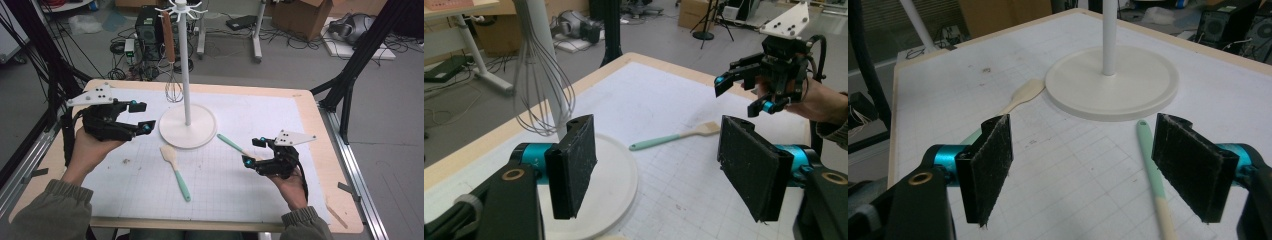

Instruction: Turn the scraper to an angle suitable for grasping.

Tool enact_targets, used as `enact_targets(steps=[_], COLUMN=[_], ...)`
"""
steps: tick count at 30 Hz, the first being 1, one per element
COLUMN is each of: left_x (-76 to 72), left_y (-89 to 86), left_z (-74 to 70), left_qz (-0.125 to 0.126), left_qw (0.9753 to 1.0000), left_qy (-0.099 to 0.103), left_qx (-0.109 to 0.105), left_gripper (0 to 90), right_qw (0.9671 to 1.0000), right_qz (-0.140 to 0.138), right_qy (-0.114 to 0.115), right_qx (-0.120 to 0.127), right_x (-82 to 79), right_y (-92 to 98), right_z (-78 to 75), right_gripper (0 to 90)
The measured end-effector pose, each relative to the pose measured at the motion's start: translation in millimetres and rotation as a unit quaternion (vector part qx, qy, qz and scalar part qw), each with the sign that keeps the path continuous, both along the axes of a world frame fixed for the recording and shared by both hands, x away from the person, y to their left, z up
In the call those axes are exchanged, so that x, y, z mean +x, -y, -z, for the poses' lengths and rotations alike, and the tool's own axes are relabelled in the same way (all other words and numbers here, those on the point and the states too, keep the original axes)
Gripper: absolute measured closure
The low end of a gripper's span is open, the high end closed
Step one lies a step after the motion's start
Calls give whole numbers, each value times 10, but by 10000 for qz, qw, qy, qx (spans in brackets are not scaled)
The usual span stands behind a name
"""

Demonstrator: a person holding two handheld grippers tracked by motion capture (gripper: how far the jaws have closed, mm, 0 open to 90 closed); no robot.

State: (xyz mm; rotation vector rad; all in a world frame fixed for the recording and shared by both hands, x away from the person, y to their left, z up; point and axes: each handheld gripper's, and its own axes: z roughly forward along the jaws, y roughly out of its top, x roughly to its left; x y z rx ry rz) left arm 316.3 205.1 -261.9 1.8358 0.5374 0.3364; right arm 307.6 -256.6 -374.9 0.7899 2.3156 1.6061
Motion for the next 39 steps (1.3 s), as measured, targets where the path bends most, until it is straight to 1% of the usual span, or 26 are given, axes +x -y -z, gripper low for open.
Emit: enact_targets(steps=[1, 5, 7, 9, 15, 17, 21, 23, 25, 26, 27, 28, 30, 31, 32, 34, 36, 39], left_x=[-7, -36, -51, -77, -153, -177, -252, -269, -299, -314, -337, -337, -356, -360, -365, -374, -374, -371], left_y=[-3, -11, -18, -9, -16, -23, -54, -65, -76, -79, -90, -90, -104, -113, -120, -136, -149, -157], left_z=[22, 99, 130, 165, 271, 313, 402, 417, 457, 478, 520, 520, 564, 585, 609, 655, 697, 748], left_qz=[-2, -58, -47, -68, -84, -102, -127, -144, -148, -168, -209, -209, -223, -246, -262, -278, -285, -258], left_qw=[10000, 10000, 10000, 10000, 9999, 9999, 9998, 9998, 9998, 9997, 9996, 9996, 9995, 9994, 9994, 9994, 9995, 9996], left_qy=[2, -24, 1, 9, 32, 12, 76, 90, 83, 77, 87, 87, 104, 121, 112, 98, 79, 77], left_qx=[3, 14, 56, 18, 93, 72, 102, 127, 142, 149, 169, 169, 177, 202, 183, 158, 148, 119], left_gripper=[313, 302, 301, 300, 300, 299, 295, 295, 295, 294, 293, 293, 292, 292, 291, 291, 291, 291], right_qw=[10000, 10000, 10000, 10000, 9999, 9999, 9998, 9998, 9996, 9996, 9994, 9994, 9992, 9992, 9991, 9991, 9989, 9986], right_qz=[11, 22, 22, 22, 2, 2, 16, 11, 11, -6, -26, -26, -71, -71, -116, -122, -166, -194], right_qy=[10, 30, 9, 5, 3, 1, -42, -29, -54, -29, -30, -30, -54, -54, -75, -76, -134, -134], right_qx=[-33, -38, -26, -42, -126, -130, -198, -214, -266, -296, -342, -342, -400, -400, -403, -409, -426, -476], right_x=[-2, 0, -3, 2, 5, 5, 3, 6, -2, -3, -16, -16, -38, -38, -52, -59, -79, -89], right_y=[-3, -6, -8, -14, -40, -48, -63, -69, -94, -108, -139, -139, -191, -191, -221, -238, -288, -326], right_z=[-1, 6, 9, 16, 25, 32, 38, 39, 43, 47, 50, 50, 51, 51, 50, 51, 56, 61], right_gripper=[235, 235, 235, 235, 236, 237, 247, 253, 277, 289, 322, 322, 355, 355, 385, 392, 441, 466])
